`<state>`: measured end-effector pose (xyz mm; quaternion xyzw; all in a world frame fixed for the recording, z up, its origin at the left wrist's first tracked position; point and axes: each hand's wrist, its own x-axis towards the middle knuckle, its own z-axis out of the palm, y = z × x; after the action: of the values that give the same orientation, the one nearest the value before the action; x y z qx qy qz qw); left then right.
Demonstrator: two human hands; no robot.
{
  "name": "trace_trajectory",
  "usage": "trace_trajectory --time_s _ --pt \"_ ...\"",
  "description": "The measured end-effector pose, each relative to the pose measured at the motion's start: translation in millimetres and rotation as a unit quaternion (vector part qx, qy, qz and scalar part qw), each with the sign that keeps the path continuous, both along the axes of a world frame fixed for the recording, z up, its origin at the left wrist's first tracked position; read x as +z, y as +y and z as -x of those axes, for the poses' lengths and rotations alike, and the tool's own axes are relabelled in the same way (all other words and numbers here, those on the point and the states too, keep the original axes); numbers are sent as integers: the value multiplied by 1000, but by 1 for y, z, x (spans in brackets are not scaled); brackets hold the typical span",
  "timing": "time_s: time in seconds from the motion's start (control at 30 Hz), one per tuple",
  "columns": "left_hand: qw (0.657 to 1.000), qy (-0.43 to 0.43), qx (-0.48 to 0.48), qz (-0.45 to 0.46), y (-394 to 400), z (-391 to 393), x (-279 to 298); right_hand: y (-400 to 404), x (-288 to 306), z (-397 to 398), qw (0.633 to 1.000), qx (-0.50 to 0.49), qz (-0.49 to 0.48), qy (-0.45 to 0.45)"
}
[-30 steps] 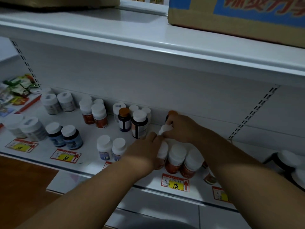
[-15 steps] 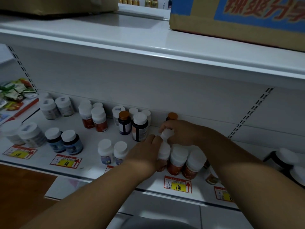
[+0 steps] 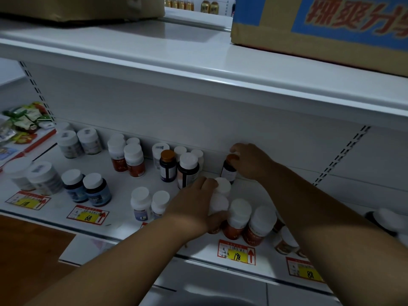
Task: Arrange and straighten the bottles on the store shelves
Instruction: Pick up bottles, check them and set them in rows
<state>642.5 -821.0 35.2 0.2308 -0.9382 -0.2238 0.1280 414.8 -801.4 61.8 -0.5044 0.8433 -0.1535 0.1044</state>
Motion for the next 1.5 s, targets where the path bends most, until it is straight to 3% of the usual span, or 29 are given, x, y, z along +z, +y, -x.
trace_trajectory --time_s 0.07,0.23,0.37,0.47,0.53,0.57,0.6,0.67,0.77,0.83,0.87,0.97,1.03,1.1,1.23,1.5 --pt "1000 20 9 -4 -1 0 3 -4 -10 -1 999 20 -21 31" --pt "998 52 22 -11 -4 -2 7 -2 -24 -3 998 -25 37 50" --pt "997 67 22 -13 -7 -8 11 8 -23 1 997 -41 64 18" --pt "994 96 32 -40 -11 -11 14 19 -11 -3 986 -81 145 -10" --pt "990 119 40 -57 -14 -13 18 27 4 -16 958 -128 246 -70" --pt "989 131 43 -61 -15 -13 21 31 13 -26 928 -155 311 -137" --pt "987 143 43 -67 -16 -15 25 35 22 -38 874 -186 382 -235" --pt "980 175 36 -90 -16 -18 30 42 38 -60 724 -228 476 -445" --pt "961 230 34 -148 -13 -26 31 54 48 -92 538 -201 482 -661" --pt "949 251 40 -188 -9 -33 30 60 49 -111 469 -196 450 -734" --pt "945 259 41 -197 -7 -38 27 62 49 -120 466 -202 433 -745" --pt "941 274 39 -196 -4 -59 23 63 52 -148 532 -207 380 -728" --pt "943 265 38 -197 -3 -75 22 60 52 -164 556 -196 367 -720" --pt "943 246 63 -214 1 -91 20 57 48 -178 550 -166 351 -740" --pt "927 221 107 -284 16 -120 15 56 37 -201 502 -123 309 -799" --pt "895 230 140 -356 65 -152 -10 95 22 -240 594 -138 242 -754"
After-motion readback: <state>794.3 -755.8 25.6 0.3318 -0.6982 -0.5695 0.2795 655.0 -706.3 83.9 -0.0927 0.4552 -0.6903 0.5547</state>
